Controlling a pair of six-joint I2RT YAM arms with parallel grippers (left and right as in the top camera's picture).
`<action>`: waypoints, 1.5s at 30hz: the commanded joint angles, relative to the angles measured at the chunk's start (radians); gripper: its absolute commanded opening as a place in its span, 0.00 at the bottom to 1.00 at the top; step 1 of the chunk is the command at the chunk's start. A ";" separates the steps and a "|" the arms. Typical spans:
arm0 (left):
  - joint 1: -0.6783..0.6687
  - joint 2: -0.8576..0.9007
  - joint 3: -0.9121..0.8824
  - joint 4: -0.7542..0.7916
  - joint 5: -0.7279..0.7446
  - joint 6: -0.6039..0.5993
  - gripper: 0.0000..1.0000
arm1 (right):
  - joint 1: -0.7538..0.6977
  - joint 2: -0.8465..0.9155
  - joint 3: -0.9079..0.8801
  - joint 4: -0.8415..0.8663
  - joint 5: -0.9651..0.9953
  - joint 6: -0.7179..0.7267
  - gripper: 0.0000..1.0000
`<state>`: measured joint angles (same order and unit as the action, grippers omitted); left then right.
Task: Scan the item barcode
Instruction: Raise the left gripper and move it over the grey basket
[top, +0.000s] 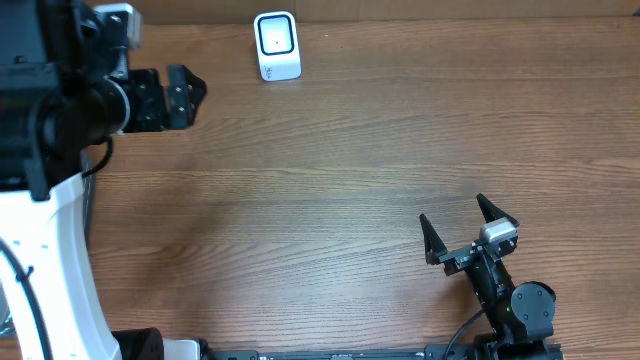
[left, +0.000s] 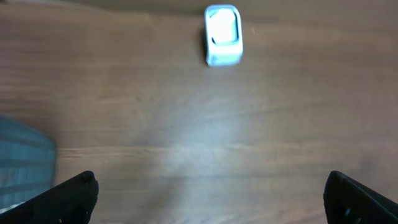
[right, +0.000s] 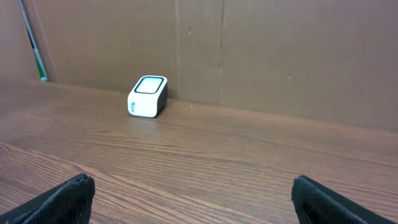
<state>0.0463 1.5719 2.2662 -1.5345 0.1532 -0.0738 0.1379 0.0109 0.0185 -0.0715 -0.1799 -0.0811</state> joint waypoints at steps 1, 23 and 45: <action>0.030 -0.008 0.104 -0.002 -0.083 -0.076 1.00 | -0.002 -0.008 -0.011 0.005 -0.005 0.006 1.00; 0.375 -0.010 0.264 0.116 -0.083 -0.137 1.00 | -0.002 -0.008 -0.011 0.005 -0.005 0.006 1.00; 0.669 0.177 0.262 0.047 -0.270 -0.299 1.00 | -0.002 -0.008 -0.011 0.005 -0.005 0.006 1.00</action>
<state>0.7097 1.6768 2.5164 -1.4750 -0.0719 -0.3679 0.1379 0.0109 0.0185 -0.0715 -0.1799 -0.0811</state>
